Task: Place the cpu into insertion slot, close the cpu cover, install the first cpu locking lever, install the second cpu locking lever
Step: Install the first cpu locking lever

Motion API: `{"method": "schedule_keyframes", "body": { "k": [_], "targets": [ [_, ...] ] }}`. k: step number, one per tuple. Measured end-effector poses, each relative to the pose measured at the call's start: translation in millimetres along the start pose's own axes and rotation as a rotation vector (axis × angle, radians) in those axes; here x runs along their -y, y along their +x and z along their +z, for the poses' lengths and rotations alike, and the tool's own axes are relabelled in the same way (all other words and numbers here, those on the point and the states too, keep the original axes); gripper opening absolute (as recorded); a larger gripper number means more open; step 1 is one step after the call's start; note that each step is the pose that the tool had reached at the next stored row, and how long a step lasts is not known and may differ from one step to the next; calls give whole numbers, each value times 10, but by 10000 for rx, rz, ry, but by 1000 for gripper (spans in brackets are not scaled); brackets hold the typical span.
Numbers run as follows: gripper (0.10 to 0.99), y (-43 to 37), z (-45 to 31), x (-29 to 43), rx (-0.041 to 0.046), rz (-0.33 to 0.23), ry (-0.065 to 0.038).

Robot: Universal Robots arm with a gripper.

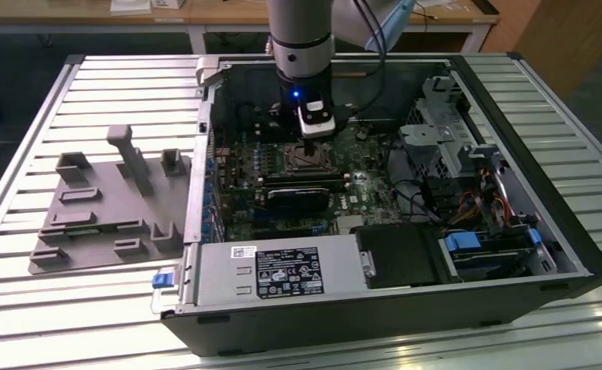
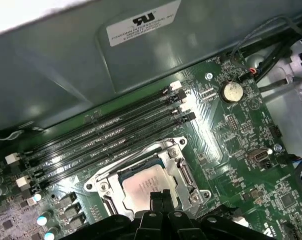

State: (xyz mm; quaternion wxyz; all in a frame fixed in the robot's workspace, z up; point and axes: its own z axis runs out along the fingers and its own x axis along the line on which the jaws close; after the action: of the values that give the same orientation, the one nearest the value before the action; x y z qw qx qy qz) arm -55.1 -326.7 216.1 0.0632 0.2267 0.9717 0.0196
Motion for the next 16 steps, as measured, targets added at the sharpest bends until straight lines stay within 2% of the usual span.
{"method": "schedule_keyframes", "body": {
  "k": [3,4,11,16],
  "targets": [
    [102,-3,1,-2,123,-38,258],
    [102,-4,2,-2,142,-47,297],
    [102,-13,2,-7,101,-382,277],
    [102,-14,2,-6,118,-760,307]
  ]
}}
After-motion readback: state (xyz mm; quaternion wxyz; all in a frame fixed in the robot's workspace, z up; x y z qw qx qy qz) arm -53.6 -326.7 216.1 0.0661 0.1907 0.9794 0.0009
